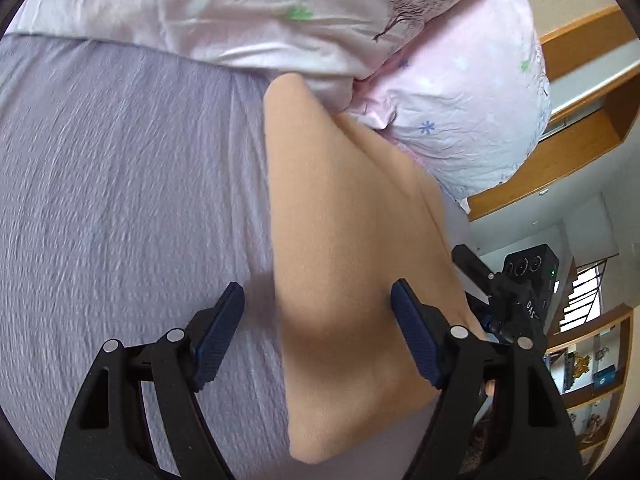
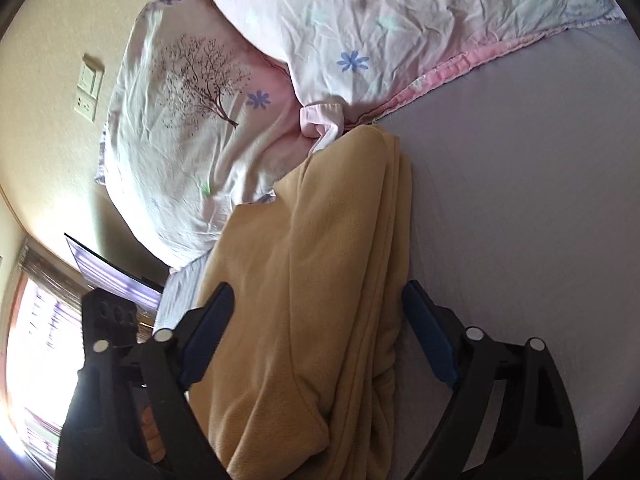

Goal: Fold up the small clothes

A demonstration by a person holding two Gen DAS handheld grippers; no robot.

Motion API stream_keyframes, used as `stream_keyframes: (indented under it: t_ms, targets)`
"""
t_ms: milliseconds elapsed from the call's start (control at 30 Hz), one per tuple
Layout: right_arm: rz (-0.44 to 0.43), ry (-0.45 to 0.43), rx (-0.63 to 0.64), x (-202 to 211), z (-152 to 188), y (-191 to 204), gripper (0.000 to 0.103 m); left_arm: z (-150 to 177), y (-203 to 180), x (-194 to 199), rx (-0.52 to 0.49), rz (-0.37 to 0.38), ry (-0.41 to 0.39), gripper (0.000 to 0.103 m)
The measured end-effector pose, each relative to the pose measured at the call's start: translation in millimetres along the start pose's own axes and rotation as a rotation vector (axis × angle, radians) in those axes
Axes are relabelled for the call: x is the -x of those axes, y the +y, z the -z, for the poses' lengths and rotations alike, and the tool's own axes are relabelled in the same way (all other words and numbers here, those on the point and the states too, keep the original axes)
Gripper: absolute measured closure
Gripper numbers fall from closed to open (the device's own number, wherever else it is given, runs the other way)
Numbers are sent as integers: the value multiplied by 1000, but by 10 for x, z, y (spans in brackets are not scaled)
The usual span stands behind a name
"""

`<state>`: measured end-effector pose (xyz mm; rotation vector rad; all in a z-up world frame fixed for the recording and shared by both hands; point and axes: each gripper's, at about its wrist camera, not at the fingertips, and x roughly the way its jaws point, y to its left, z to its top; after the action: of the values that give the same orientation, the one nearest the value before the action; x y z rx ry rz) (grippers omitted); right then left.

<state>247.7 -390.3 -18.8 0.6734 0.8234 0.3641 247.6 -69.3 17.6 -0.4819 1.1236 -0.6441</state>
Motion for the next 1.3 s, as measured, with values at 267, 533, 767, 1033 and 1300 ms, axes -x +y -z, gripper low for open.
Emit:
stream_keyframes:
  t_ms: [267, 533, 767, 1033, 1300]
  targets:
    - [-111, -11, -3, -35, 69, 39, 75, 100, 46, 102, -7, 87, -23, 66]
    - [-9, 100, 188, -512, 224, 687, 59, 179, 319, 839, -76, -127, -180, 63]
    - [-277, -27, 200, 272, 573, 1132, 14, 627, 119, 1284, -207, -29, -243, 34]
    - [-130, 174, 35, -263, 995, 859, 21, 826, -82, 836, -329, -181, -67, 21]
    - [103, -27, 256, 471, 1312, 1184, 2, 999, -22, 1287, -361, -364, -216, 1]
